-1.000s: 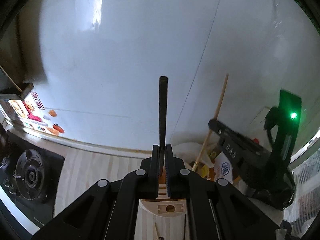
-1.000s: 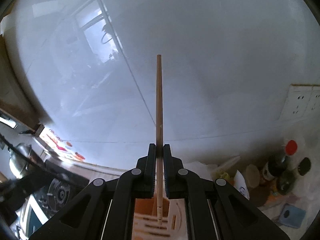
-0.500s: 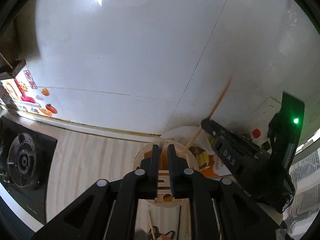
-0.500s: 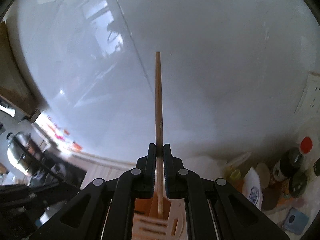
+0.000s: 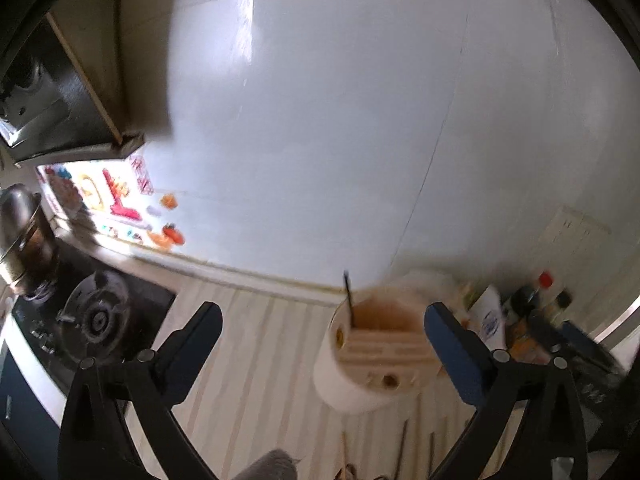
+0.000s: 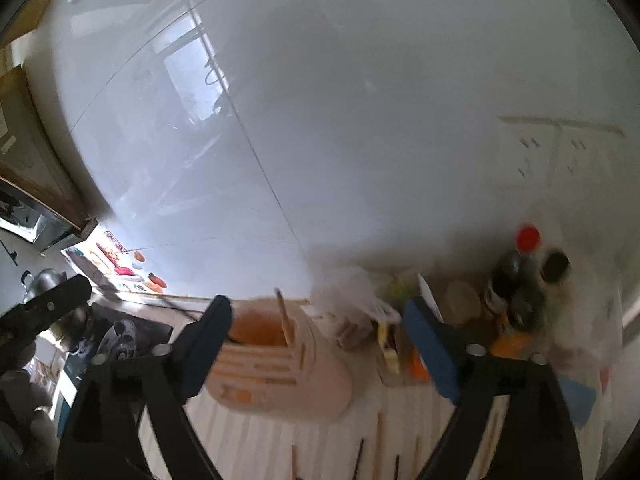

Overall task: Organize utensils
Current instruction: 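Drop both chopsticks into the holder and open both tools, then grasp a wooden chopstick with the left tool while the right tool grasps a black chopstick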

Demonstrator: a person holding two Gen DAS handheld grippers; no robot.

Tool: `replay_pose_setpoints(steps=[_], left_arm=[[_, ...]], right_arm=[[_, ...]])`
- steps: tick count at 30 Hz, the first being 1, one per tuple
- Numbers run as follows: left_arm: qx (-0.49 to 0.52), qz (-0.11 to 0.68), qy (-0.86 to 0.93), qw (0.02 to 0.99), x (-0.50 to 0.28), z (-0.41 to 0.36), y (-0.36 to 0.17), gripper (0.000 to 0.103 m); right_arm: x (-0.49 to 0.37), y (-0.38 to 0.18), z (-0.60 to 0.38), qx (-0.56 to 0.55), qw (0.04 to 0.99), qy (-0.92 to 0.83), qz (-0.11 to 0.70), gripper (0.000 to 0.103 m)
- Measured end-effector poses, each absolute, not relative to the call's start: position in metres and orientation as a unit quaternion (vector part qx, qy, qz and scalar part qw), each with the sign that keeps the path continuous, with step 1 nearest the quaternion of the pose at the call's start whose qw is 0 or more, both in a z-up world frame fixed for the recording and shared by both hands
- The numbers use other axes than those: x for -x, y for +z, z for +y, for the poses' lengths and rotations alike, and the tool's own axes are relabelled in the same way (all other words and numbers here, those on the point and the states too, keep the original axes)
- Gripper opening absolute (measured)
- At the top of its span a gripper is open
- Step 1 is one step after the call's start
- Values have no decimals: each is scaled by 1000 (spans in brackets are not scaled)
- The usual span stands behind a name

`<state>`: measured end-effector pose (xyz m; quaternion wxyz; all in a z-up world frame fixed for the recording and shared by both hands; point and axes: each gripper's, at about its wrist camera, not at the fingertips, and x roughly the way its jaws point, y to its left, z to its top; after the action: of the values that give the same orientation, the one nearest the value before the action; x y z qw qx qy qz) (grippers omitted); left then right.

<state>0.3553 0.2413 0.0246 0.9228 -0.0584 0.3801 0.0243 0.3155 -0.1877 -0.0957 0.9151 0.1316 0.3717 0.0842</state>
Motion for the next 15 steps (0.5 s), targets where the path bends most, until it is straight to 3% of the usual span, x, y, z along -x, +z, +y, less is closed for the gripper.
replay_pose_setpoints(steps=[4, 9, 10, 14, 15], left_arm=[[24, 402, 46, 914, -338, 229, -9, 103], [12, 442, 71, 894, -330, 225, -65, 103], [14, 451, 71, 890, -329, 223, -74, 103], [6, 494, 65, 867, -327, 213, -119, 103], [1, 509, 62, 858, -327, 209, -133, 103]], right_arm=[[-287, -116, -204, -115, 922, 42, 368, 99], [-269, -164, -212, -108, 899, 19, 423, 98], [-267, -173, -212, -108, 895, 17, 433, 96], [-261, -218, -215, -104, 863, 9, 494, 64], [-260, -228, -216, -105, 856, 11, 506, 61]])
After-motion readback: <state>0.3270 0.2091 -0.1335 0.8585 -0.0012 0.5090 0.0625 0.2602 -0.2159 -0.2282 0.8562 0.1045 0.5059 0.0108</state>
